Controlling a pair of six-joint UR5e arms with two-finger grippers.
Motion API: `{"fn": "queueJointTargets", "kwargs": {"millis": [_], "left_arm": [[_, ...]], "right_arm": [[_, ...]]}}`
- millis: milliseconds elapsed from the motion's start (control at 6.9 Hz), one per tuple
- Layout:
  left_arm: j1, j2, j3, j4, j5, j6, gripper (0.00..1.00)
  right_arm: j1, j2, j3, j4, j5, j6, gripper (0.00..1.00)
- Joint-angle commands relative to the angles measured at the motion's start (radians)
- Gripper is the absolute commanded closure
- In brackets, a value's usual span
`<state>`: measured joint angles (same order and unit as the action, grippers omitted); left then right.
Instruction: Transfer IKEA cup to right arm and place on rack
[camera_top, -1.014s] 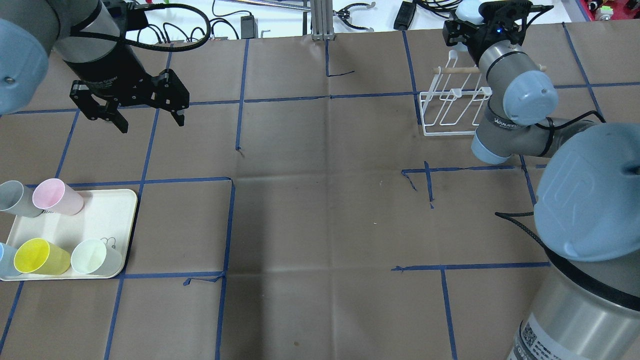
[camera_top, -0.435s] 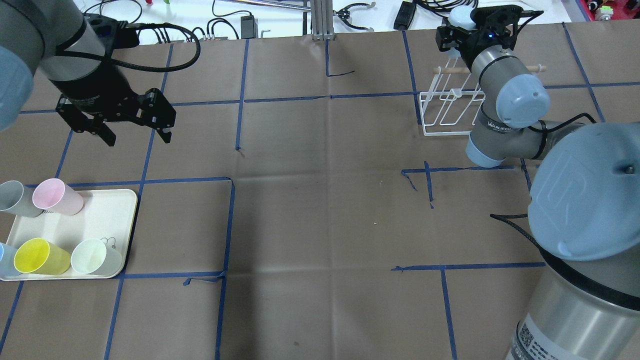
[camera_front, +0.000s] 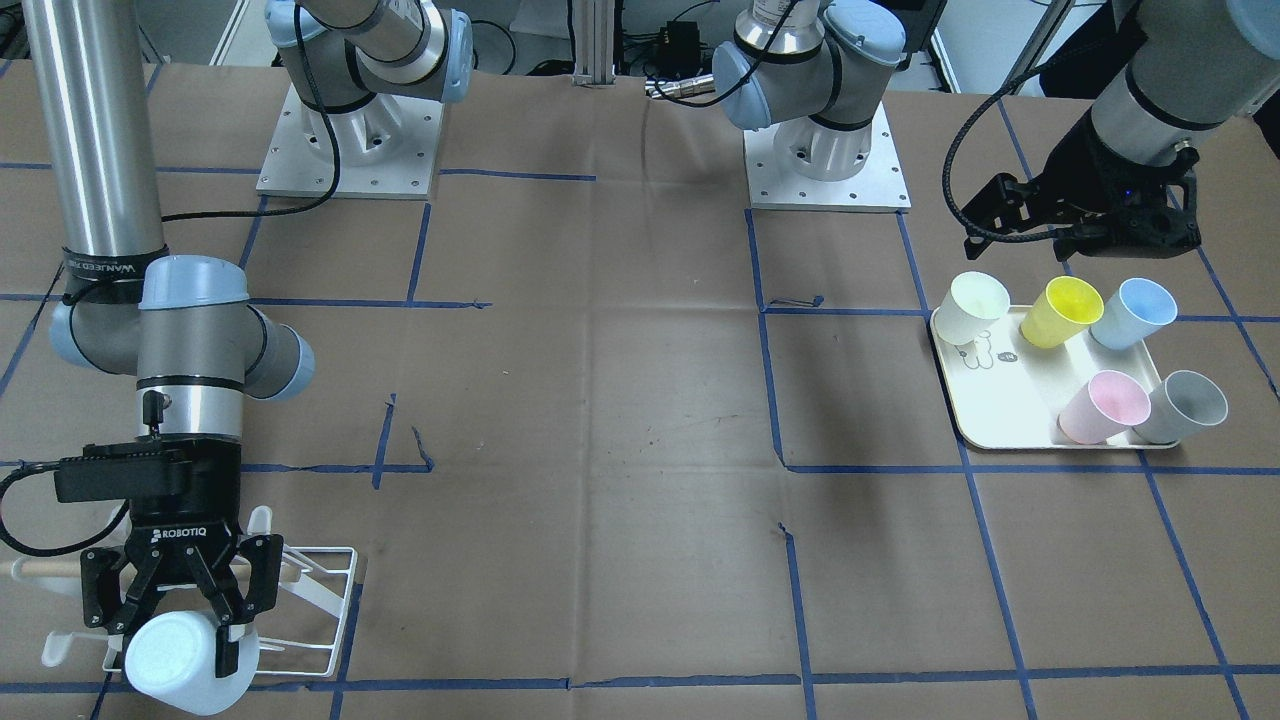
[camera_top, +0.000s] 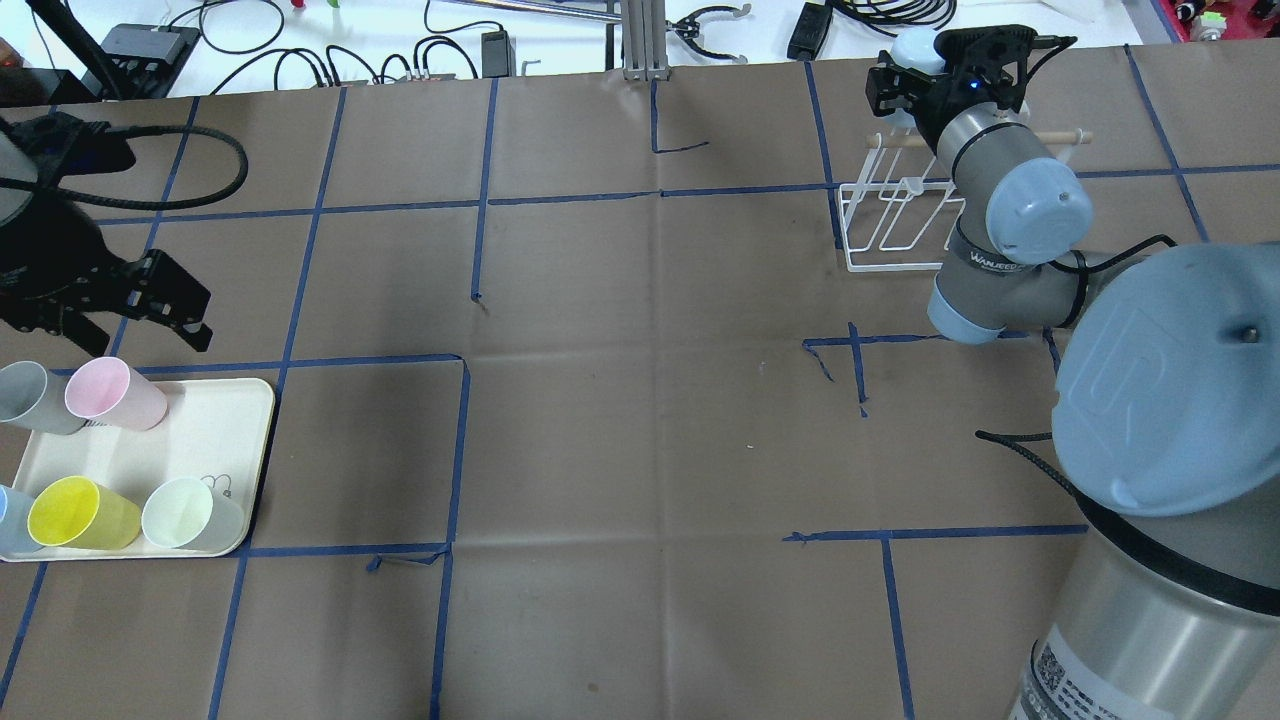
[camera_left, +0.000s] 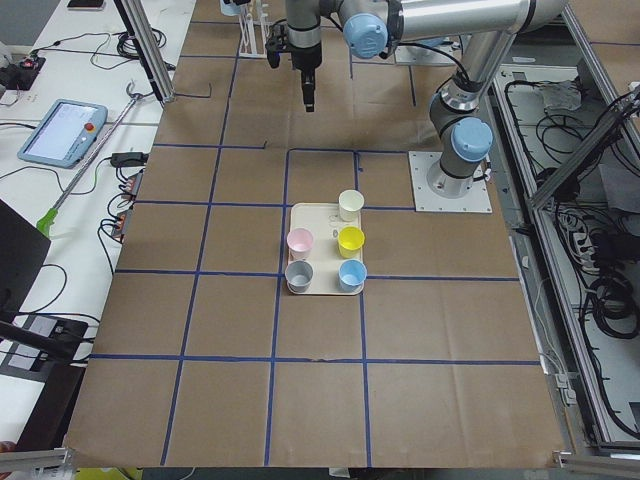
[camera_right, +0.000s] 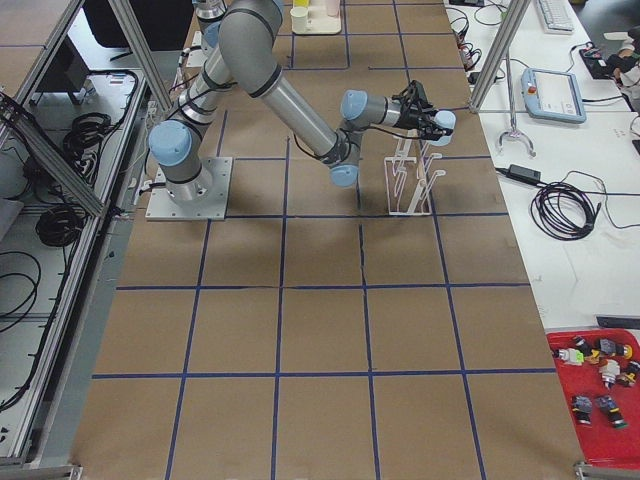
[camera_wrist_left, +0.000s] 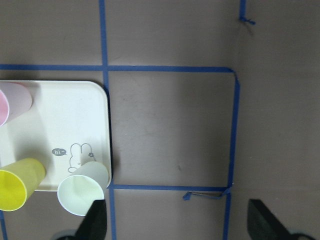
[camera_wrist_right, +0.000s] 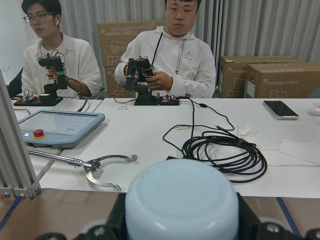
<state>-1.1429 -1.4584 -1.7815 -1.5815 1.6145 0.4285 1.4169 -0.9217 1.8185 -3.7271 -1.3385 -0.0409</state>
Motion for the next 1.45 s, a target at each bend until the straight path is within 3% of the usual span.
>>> {"fn": "queueJointTargets", "kwargs": {"millis": [0, 290, 580, 1014, 1304], "left_arm": [[0.144, 0.099, -0.119, 0.018, 0.011, 0.158, 0.01], [0.175, 0.182, -0.227, 0.076, 0.016, 0.188, 0.01], [0.175, 0.155, -0.269, 0.129, 0.013, 0.185, 0.01], [0.175, 0.098, -0.464, 0.41, 0.012, 0.18, 0.01], [0.176, 0.072, -0.518, 0.448, 0.013, 0.18, 0.01]], "right_arm": [[0.0, 0.0, 0.001, 0.062, 0.005, 0.045, 0.01], [0.0, -0.003, -0.001, 0.07, 0.002, 0.046, 0.01], [0.0, -0.014, -0.01, 0.07, 0.005, 0.044, 0.01], [0.025, -0.104, -0.015, 0.072, 0.018, 0.042, 0.0], [0.101, -0.188, -0.002, 0.076, 0.018, 0.042, 0.0]]}}
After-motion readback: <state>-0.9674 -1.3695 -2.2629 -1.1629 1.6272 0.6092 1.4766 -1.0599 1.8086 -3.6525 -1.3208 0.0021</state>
